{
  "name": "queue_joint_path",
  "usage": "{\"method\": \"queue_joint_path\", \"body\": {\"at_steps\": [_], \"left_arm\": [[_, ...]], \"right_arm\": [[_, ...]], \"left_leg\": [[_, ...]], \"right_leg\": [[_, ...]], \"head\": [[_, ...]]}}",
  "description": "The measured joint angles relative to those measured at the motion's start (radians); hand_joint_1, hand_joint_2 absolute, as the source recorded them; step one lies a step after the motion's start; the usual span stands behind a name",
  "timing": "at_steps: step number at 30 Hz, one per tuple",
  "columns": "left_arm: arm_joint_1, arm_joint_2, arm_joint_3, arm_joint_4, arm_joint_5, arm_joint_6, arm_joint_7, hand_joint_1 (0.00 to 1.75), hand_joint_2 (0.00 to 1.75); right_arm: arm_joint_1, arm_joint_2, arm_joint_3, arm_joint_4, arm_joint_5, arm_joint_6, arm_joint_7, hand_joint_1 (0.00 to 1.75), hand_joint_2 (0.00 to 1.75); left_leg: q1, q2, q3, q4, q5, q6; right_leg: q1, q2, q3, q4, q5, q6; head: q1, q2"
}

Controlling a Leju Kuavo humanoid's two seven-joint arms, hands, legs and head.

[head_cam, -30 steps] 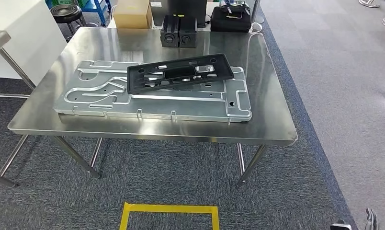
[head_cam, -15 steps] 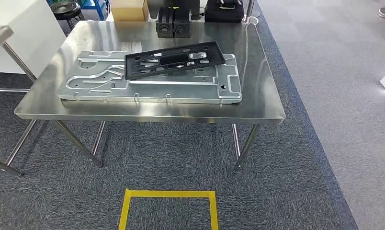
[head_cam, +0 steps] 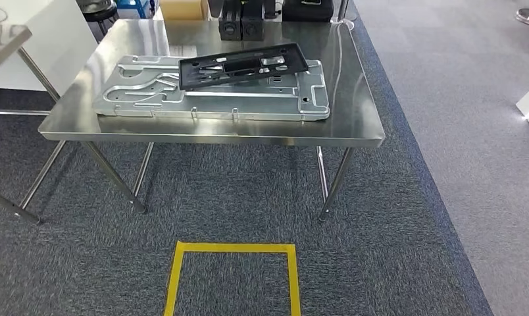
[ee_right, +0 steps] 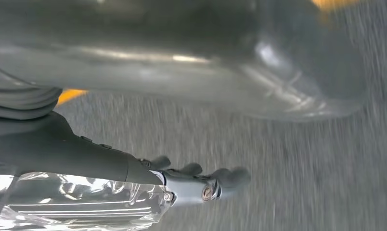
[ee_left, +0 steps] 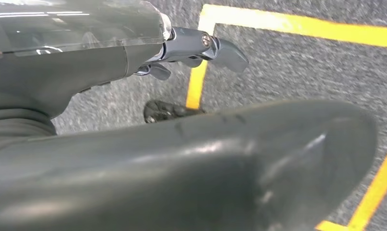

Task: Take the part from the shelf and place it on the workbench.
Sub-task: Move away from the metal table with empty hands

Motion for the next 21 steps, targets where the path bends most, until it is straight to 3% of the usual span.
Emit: {"method": "queue_joint_path", "body": {"at_steps": [1,3,4,5,6,7,9,11,12,14,15,17,19,20,21], "left_arm": [[-0.001,-0.001,-0.005,0.000,0.000,-0.001,0.001,0.00,0.00],[-0.003,-0.001,-0.012,0.000,0.000,-0.004,0.000,0.00,0.00],[-0.003,-0.001,-0.015,0.000,0.000,-0.006,0.000,0.00,0.00],[-0.003,-0.001,-0.019,0.000,0.000,-0.008,-0.001,0.00,0.00],[-0.003,-0.001,-0.022,0.000,0.000,-0.009,-0.001,0.00,0.00],[-0.003,-0.002,-0.025,0.000,0.000,-0.010,-0.001,0.00,0.00],[-0.003,-0.003,-0.030,0.000,0.001,-0.010,0.001,0.00,0.00],[-0.004,-0.004,-0.033,0.000,0.001,-0.008,0.007,0.00,0.00],[-0.005,-0.005,-0.035,0.000,0.001,-0.008,0.012,0.00,0.00],[-0.004,-0.005,-0.040,0.000,0.001,-0.007,0.021,0.00,0.00],[-0.004,-0.004,-0.043,0.000,0.001,-0.007,0.024,0.00,0.00],[-0.001,-0.004,-0.048,0.000,0.001,-0.006,0.028,0.00,0.00],[0.000,-0.004,-0.052,0.000,0.001,-0.007,0.030,0.00,0.00],[-0.001,-0.004,-0.053,0.000,0.001,-0.007,0.030,0.00,0.00],[-0.001,-0.004,-0.054,0.000,0.001,-0.007,0.030,0.00,0.00]], "right_arm": [[0.000,0.007,0.005,0.008,0.015,0.027,-0.007,0.00,0.00],[-0.003,0.018,0.019,0.019,0.039,0.062,-0.024,0.00,0.00],[-0.005,0.022,0.024,0.023,0.044,0.068,-0.031,0.00,0.00],[-0.007,0.025,0.028,0.026,0.048,0.072,-0.034,0.00,0.00],[-0.009,0.028,0.031,0.029,0.051,0.075,-0.033,0.00,0.00],[-0.011,0.030,0.032,0.032,0.053,0.080,-0.024,0.00,0.00],[-0.015,0.032,0.035,0.035,0.057,0.090,0.010,0.00,0.00],[-0.020,0.036,0.037,0.040,0.065,0.102,0.059,0.00,0.00],[-0.022,0.038,0.038,0.042,0.070,0.109,0.080,0.00,0.00],[-0.023,0.044,0.042,0.047,0.081,0.123,0.110,0.00,0.00],[-0.023,0.047,0.044,0.049,0.084,0.128,0.119,0.00,0.00],[-0.023,0.052,0.050,0.052,0.087,0.131,0.126,0.00,0.00],[-0.023,0.054,0.053,0.054,0.089,0.132,0.128,0.00,0.00],[-0.023,0.055,0.053,0.055,0.089,0.132,0.129,0.00,0.00],[-0.023,0.055,0.054,0.056,0.090,0.133,0.130,0.00,0.00]], "left_leg": [[0.002,0.002,-0.015,-0.002,0.016,0.007],[0.003,0.003,-0.048,-0.003,0.043,0.014],[0.003,0.003,-0.064,-0.002,0.056,0.014],[0.002,0.003,-0.081,0.000,0.068,0.012],[0.003,0.004,-0.099,0.003,0.080,0.010],[0.003,0.004,-0.117,0.007,0.092,0.007],[0.003,0.003,-0.147,0.018,0.110,-0.001],[0.001,0.003,-0.166,0.030,0.127,-0.013],[0.002,0.003,-0.171,0.032,0.136,-0.019],[0.005,0.003,-0.177,0.033,0.148,-0.033],[0.007,0.001,-0.183,0.042,0.136,-0.038],[0.010,-0.002,-0.209,0.113,0.056,-0.048],[0.011,-0.003,-0.242,0.244,-0.041,-0.054],[0.011,-0.003,-0.249,0.301,-0.060,-0.057],[0.011,-0.003,-0.242,0.329,-0.055,-0.057]], "right_leg": [[-0.002,0.003,-0.011,0.028,-0.039,0.006],[-0.007,0.005,-0.036,0.135,-0.151,0.016],[-0.009,0.005,-0.045,0.199,-0.188,0.020],[-0.010,0.005,-0.046,0.248,-0.198,0.024],[-0.012,0.005,-0.034,0.270,-0.184,0.027],[-0.014,0.005,-0.005,0.257,-0.154,0.028],[-0.015,0.006,0.102,0.137,-0.116,0.024],[-0.011,0.007,0.204,-0.010,-0.137,0.011],[-0.007,0.007,0.228,-0.051,-0.149,0.004],[-0.004,0.006,0.224,-0.066,-0.143,-0.012],[-0.005,0.004,0.215,-0.067,-0.133,-0.021],[-0.006,-0.002,0.192,-0.069,-0.110,-0.037],[-0.002,-0.003,0.160,-0.066,-0.087,-0.043],[0.000,-0.003,0.143,-0.062,-0.076,-0.043],[0.001,-0.003,0.125,-0.057,-0.066,-0.042]], "head": [[0.000,0.000],[0.000,0.000],[0.000,0.000],[0.000,0.000],[0.000,0.000],[0.000,0.000],[0.000,0.000],[0.000,0.000],[0.000,0.000],[0.000,0.000],[0.000,0.000],[0.000,0.000],[0.000,0.000],[0.000,0.000],[0.000,0.000]]}}
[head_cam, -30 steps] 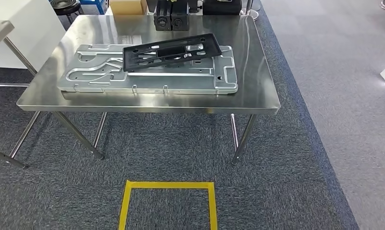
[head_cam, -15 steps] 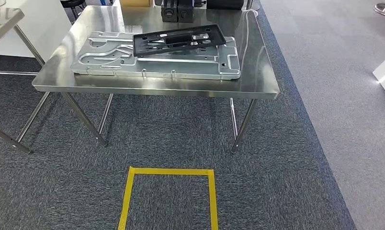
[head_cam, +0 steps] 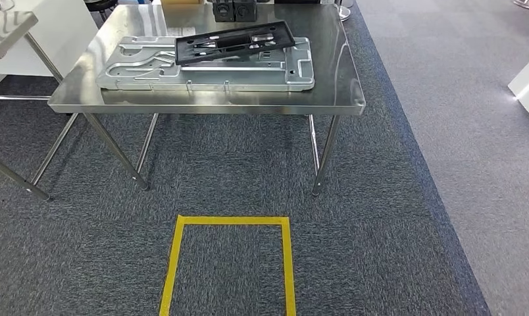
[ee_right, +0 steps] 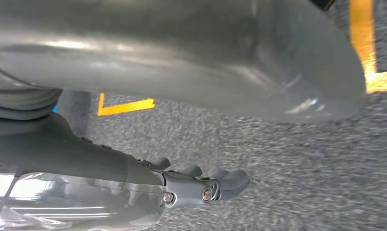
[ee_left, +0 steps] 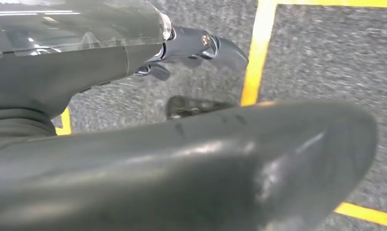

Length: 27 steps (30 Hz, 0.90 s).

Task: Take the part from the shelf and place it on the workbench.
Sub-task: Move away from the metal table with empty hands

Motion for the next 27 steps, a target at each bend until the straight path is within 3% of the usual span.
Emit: {"method": "queue_joint_path", "body": {"at_steps": [1,3,5,6,7,9,10,13,14,15,16,18,20,21,24,25,27], "left_arm": [[0.000,0.000,-0.001,0.000,0.000,0.000,0.000,0.00,0.00],[-0.002,0.001,-0.001,0.000,0.000,0.001,0.000,0.00,0.00],[-0.005,0.001,-0.001,0.000,0.000,0.001,0.000,0.00,0.00],[-0.006,0.001,-0.001,0.000,0.000,0.001,0.000,0.00,0.00],[-0.005,0.001,-0.001,0.000,0.000,0.001,0.000,0.00,0.00],[-0.004,-0.001,-0.002,0.000,0.000,0.001,0.001,0.00,0.00],[-0.004,-0.002,-0.002,0.000,0.000,0.002,0.001,0.00,0.00],[-0.004,-0.004,-0.003,0.000,0.000,0.004,0.002,0.00,0.00],[-0.004,-0.005,-0.004,0.000,0.000,0.005,0.003,0.00,0.00],[-0.004,-0.005,-0.005,0.000,0.000,0.006,0.004,0.00,0.00],[-0.004,-0.005,-0.006,0.000,0.000,0.008,0.008,0.00,0.00],[-0.004,-0.007,-0.008,0.000,0.000,0.012,0.023,0.00,0.00],[-0.005,-0.011,-0.011,0.000,0.000,0.017,0.040,0.00,0.00],[-0.005,-0.012,-0.012,0.000,0.000,0.019,0.047,0.00,0.00],[-0.006,-0.013,-0.019,0.000,0.000,0.026,0.060,0.00,0.00],[-0.006,-0.013,-0.021,0.000,0.000,0.028,0.062,0.00,0.00],[-0.005,-0.012,-0.024,0.000,0.000,0.029,0.064,0.00,0.00]], "right_arm": [[0.000,0.001,0.000,0.001,0.000,0.001,0.001,0.00,0.00],[0.000,0.002,0.001,0.001,0.001,0.002,0.001,0.00,0.00],[-0.001,0.004,0.001,0.001,0.001,0.002,0.001,0.00,0.00],[-0.001,0.004,0.001,0.001,0.001,0.002,0.001,0.00,0.00],[0.000,0.005,0.001,0.001,0.001,0.002,0.001,0.00,0.00],[0.001,0.005,0.002,0.001,0.001,0.004,0.002,0.00,0.00],[0.001,0.005,0.002,0.002,0.001,0.005,0.002,0.00,0.00],[0.003,0.006,0.002,0.002,0.000,0.007,-0.005,0.00,0.00],[0.004,0.006,0.002,0.002,0.002,0.006,-0.009,0.00,0.00],[0.004,0.005,0.002,0.002,0.005,0.004,-0.011,0.00,0.00],[0.004,0.005,0.002,0.002,0.008,0.001,-0.010,0.00,0.00],[0.003,0.004,0.002,0.002,0.015,-0.005,-0.004,0.00,0.00],[0.001,0.001,0.002,0.002,0.020,-0.007,0.000,0.00,0.00],[0.000,0.000,0.002,0.002,0.023,-0.007,0.001,0.00,0.00],[-0.001,-0.003,0.002,0.002,0.026,-0.007,0.001,0.00,0.00],[-0.001,-0.003,0.003,0.002,0.026,-0.007,0.001,0.00,0.00],[-0.001,-0.003,0.003,0.002,0.026,-0.006,0.000,0.00,0.00]], "left_leg": [[0.000,0.000,0.024,-0.006,0.024,0.001],[0.000,-0.001,0.123,-0.121,0.067,0.008],[-0.004,-0.003,0.224,-0.268,0.056,0.018],[-0.007,-0.004,0.248,-0.310,0.045,0.023],[-0.009,-0.004,0.251,-0.326,0.042,0.029],[-0.006,-0.001,0.235,-0.329,0.057,0.043],[-0.004,0.002,0.225,-0.331,0.068,0.052],[-0.006,0.005,0.188,-0.332,0.098,0.068],[-0.007,0.005,0.175,-0.331,0.106,0.069],[-0.008,0.005,0.163,-0.330,0.114,0.068],[-0.009,0.005,0.152,-0.329,0.121,0.067],[-0.010,0.004,0.136,-0.326,0.133,0.063],[-0.013,0.005,0.127,-0.323,0.143,0.056],[-0.014,0.005,0.124,-0.322,0.148,0.051],[-0.015,0.006,0.113,-0.315,0.154,0.034],[-0.016,0.004,0.104,-0.298,0.139,0.029],[-0.012,0.000,0.065,-0.199,0.072,0.020]], "right_leg": [[0.001,0.000,-0.019,0.007,0.009,0.002],[0.001,0.001,-0.053,0.024,0.023,0.008],[0.004,0.001,-0.075,0.038,0.037,0.018],[0.004,0.000,-0.081,0.041,0.044,0.023],[0.004,0.000,-0.084,0.042,0.053,0.029],[0.003,0.003,-0.094,0.046,0.053,0.040],[0.002,0.005,-0.104,0.065,0.028,0.047],[-0.005,0.009,-0.151,0.228,-0.109,0.063],[-0.006,0.009,-0.163,0.285,-0.133,0.066],[-0.007,0.009,-0.163,0.320,-0.131,0.068],[-0.008,0.009,-0.147,0.319,-0.109,0.068],[-0.006,0.009,-0.064,0.214,-0.049,0.060],[0.000,0.008,0.031,0.068,-0.034,0.044],[0.003,0.008,0.056,0.024,-0.040,0.037],[0.000,0.006,0.066,-0.018,-0.046,0.021],[-0.003,0.005,0.065,-0.024,-0.043,0.015],[-0.006,0.001,0.057,-0.026,-0.033,0.005]], "head": [[0.000,0.000],[0.000,0.000],[0.000,0.000],[0.000,0.000],[0.000,0.000],[0.000,0.000],[0.000,0.000],[0.000,0.000],[0.000,0.000],[0.000,0.000],[0.000,0.000],[0.000,0.000],[0.000,0.000],[0.000,0.000],[0.000,0.000],[0.000,0.000],[0.000,0.000]]}}
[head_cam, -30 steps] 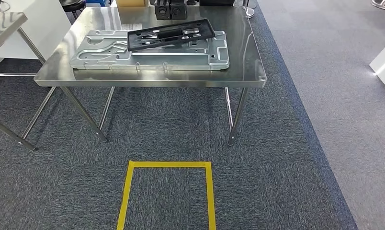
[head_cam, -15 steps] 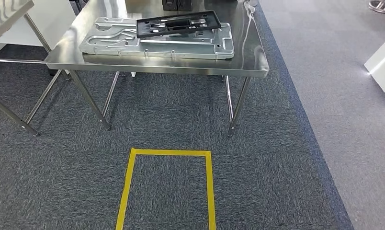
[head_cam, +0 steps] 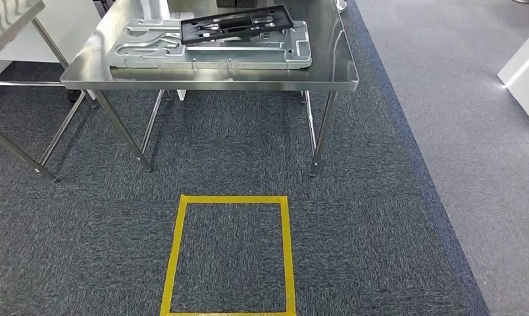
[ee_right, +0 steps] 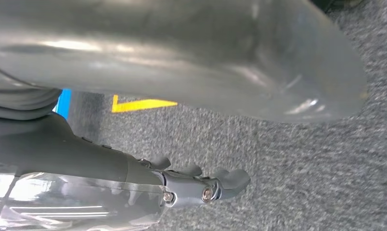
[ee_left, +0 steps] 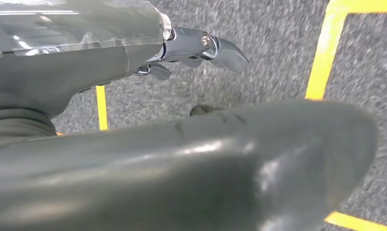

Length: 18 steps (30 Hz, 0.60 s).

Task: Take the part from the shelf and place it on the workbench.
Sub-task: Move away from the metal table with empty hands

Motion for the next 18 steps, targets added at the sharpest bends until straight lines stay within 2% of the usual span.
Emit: {"method": "queue_joint_path", "body": {"at_steps": [2,3,4,5,7,8,9,12,13,14,17,18], "left_arm": [[0.002,0.000,-0.002,0.000,0.000,0.000,0.002,0.00,0.00],[0.003,0.000,-0.002,0.000,0.000,0.000,0.003,0.00,0.00],[0.004,0.000,-0.002,0.000,0.000,0.000,0.004,0.00,0.00],[0.003,0.000,-0.003,0.000,0.000,0.000,0.005,0.00,0.00],[0.002,0.002,-0.003,0.000,0.000,0.000,0.010,0.00,0.00],[0.001,0.002,-0.004,0.000,0.000,0.000,0.012,0.00,0.00],[0.001,0.002,-0.004,0.000,0.000,0.000,0.015,0.00,0.00],[0.002,0.002,-0.007,0.000,0.000,-0.002,0.024,0.00,0.00],[0.001,0.002,-0.009,0.000,0.000,-0.003,0.026,0.00,0.00],[0.001,0.002,-0.010,0.000,0.000,-0.003,0.027,0.00,0.00],[0.001,0.003,-0.015,0.000,0.000,-0.002,0.030,0.00,0.00],[0.001,0.003,-0.018,0.000,0.000,-0.002,0.031,0.00,0.00]], "right_arm": [[0.001,0.000,0.000,0.000,0.000,0.001,0.000,0.00,0.00],[0.001,0.000,0.000,0.000,0.000,0.002,0.000,0.00,0.00],[0.001,0.000,0.000,0.000,0.001,0.002,0.000,0.00,0.00],[0.001,0.000,0.000,0.000,0.002,0.001,0.000,0.00,0.00],[0.001,0.000,0.001,0.000,0.004,-0.001,0.003,0.00,0.87],[0.001,0.000,0.001,0.000,0.004,-0.001,0.006,0.00,1.31],[0.001,0.000,0.001,0.000,0.004,-0.001,0.009,0.00,1.75],[0.000,0.000,0.001,0.000,0.003,0.002,0.015,0.00,1.75],[0.000,0.000,0.001,0.000,0.003,0.004,0.017,0.00,1.75],[0.000,0.000,0.001,0.001,0.003,0.005,0.019,0.00,1.75],[0.001,0.000,0.001,0.002,0.000,0.008,0.024,0.00,1.75],[0.002,0.000,0.000,0.003,-0.002,0.010,0.021,0.00,1.75]], "left_leg": [[0.005,-0.001,-0.051,0.140,-0.069,-0.008],[0.008,-0.001,-0.062,0.181,-0.081,-0.011],[0.011,-0.001,-0.053,0.180,-0.071,-0.014],[0.013,-0.001,-0.024,0.139,-0.045,-0.016],[0.017,-0.001,0.062,-0.001,0.005,-0.015],[0.016,-0.002,0.090,-0.053,0.017,-0.011],[0.014,-0.002,0.105,-0.082,0.018,-0.005],[0.013,-0.004,0.099,-0.092,0.016,0.016],[0.015,-0.003,0.097,-0.094,0.020,0.023],[0.016,-0.003,0.094,-0.097,0.025,0.030],[0.013,0.000,0.082,-0.098,0.033,0.042],[0.011,0.000,0.078,-0.098,0.035,0.043]], "right_leg": [[0.001,-0.001,-0.013,0.007,0.004,-0.003],[0.002,-0.001,-0.019,0.012,0.006,-0.003],[0.001,-0.001,-0.024,0.018,0.006,-0.002],[0.001,0.000,-0.028,0.024,0.005,0.000],[0.000,0.001,-0.037,0.040,0.001,0.007],[0.001,0.002,-0.041,0.047,-0.001,0.013],[0.002,0.002,-0.045,0.053,-0.002,0.019],[0.003,0.002,-0.051,0.061,-0.002,0.037],[0.002,0.002,-0.057,0.073,-0.012,0.042],[0.001,0.004,-0.071,0.103,-0.034,0.048],[-0.003,0.006,-0.159,0.291,-0.133,0.057],[-0.003,0.007,-0.179,0.336,-0.145,0.058]], "head": [[0.000,0.000],[0.000,0.000],[0.000,0.000],[0.000,0.000],[0.000,0.000],[0.000,0.000],[0.000,0.000],[0.000,0.000],[0.000,0.000],[0.000,0.000],[0.000,0.000],[0.000,0.000]]}}
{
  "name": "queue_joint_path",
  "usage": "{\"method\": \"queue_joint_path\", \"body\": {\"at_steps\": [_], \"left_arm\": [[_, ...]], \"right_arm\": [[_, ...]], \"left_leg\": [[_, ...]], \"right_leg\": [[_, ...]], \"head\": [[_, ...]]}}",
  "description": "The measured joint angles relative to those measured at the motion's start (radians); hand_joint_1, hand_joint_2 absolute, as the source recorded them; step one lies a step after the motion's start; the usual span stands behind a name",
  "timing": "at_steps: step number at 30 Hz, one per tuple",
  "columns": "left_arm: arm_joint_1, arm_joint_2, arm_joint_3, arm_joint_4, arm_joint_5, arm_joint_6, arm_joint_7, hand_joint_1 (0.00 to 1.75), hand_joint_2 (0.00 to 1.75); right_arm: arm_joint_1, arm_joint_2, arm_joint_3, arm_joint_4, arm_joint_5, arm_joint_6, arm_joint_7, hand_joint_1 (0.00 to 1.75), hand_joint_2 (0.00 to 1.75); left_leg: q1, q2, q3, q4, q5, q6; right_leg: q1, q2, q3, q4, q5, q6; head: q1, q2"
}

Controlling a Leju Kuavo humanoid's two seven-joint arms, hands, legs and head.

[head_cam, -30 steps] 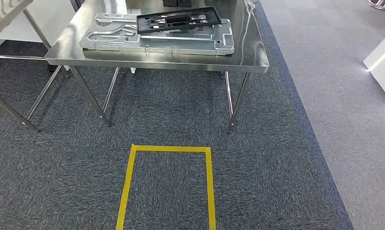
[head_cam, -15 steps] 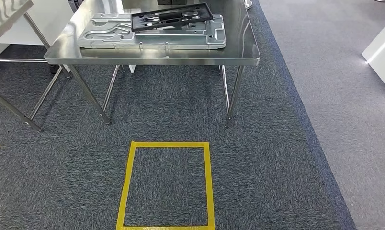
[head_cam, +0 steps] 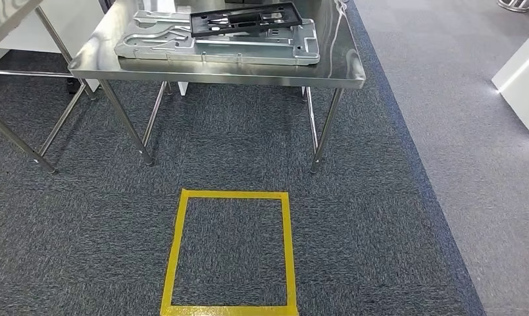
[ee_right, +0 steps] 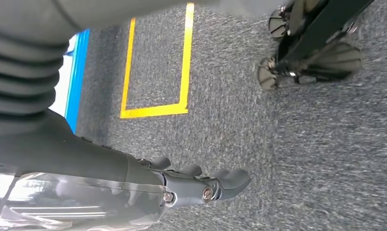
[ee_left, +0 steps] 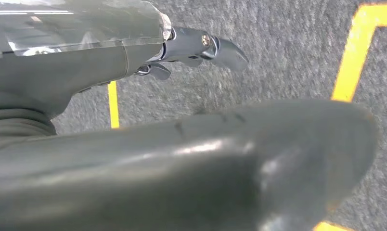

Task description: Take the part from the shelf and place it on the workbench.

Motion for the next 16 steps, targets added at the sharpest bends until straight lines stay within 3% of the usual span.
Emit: {"method": "queue_joint_path", "body": {"at_steps": [1,2,5,7,9,10,13,14,16], "left_arm": [[0.001,0.001,-0.003,0.000,0.000,0.000,0.000,0.00,0.00],[0.001,0.001,-0.006,0.000,0.000,0.000,0.000,0.00,0.00],[-0.002,0.001,-0.011,0.000,-0.001,-0.001,0.004,0.00,0.00],[-0.005,0.003,-0.012,0.000,-0.001,0.004,0.021,0.00,0.87],[-0.007,0.006,-0.015,0.000,0.000,0.013,0.036,0.00,1.75],[-0.007,0.007,-0.017,0.000,0.000,0.019,0.037,0.00,1.75],[-0.009,0.008,-0.022,0.000,-0.001,0.036,0.030,0.00,1.75],[-0.009,0.008,-0.025,0.000,-0.001,0.039,0.026,0.00,1.75],[-0.010,0.009,-0.028,0.000,-0.001,0.041,0.022,0.00,1.75]], "right_arm": [[0.001,0.000,-0.001,0.000,-0.004,0.002,-0.004,0.00,1.75],[0.002,0.000,-0.002,0.000,-0.010,0.005,-0.010,0.00,1.75],[0.000,0.000,-0.004,0.000,-0.024,0.007,-0.022,0.00,1.75],[-0.002,0.002,-0.006,0.001,-0.028,0.005,-0.015,0.00,1.75],[-0.002,0.004,-0.008,0.002,-0.029,0.005,-0.003,0.00,1.75],[-0.001,0.004,-0.010,0.003,-0.030,0.005,-0.001,0.00,1.31],[-0.001,0.006,-0.016,0.004,-0.035,0.009,-0.008,0.00,1.31],[-0.001,0.006,-0.019,0.004,-0.037,0.011,-0.012,0.00,1.75],[-0.001,0.006,-0.024,0.004,-0.040,0.015,-0.018,0.00,1.75]], "left_leg": [[-0.001,0.000,-0.002,0.001,0.001,0.000],[-0.003,-0.001,-0.002,0.001,0.002,0.000],[-0.009,-0.001,-0.002,0.005,0.002,-0.004],[-0.013,0.000,-0.006,0.009,0.002,-0.010],[-0.012,0.000,-0.009,0.009,0.005,-0.017],[-0.011,0.000,-0.009,0.008,0.006,-0.020],[-0.009,0.000,-0.009,0.007,0.009,-0.025],[-0.008,0.000,-0.009,0.007,0.010,-0.026],[-0.008,0.000,-0.009,0.007,0.010,-0.027]], "right_leg": [[0.000,0.000,-0.003,0.009,0.008,-0.001],[0.001,0.000,0.015,-0.024,0.035,-0.004],[0.005,0.000,0.115,-0.228,0.128,-0.018],[0.008,0.000,0.136,-0.283,0.140,-0.020],[0.011,0.000,0.132,-0.284,0.142,-0.022],[0.013,0.000,0.131,-0.284,0.143,-0.025],[0.016,0.000,0.129,-0.281,0.143,-0.031],[0.016,0.000,0.129,-0.280,0.143,-0.032],[0.016,0.000,0.128,-0.279,0.143,-0.034]], "head": [[0.000,0.000],[0.000,0.000],[0.000,0.000],[0.000,0.000],[0.000,0.000],[0.000,0.000],[0.000,0.000],[0.000,0.000],[0.000,0.000]]}}
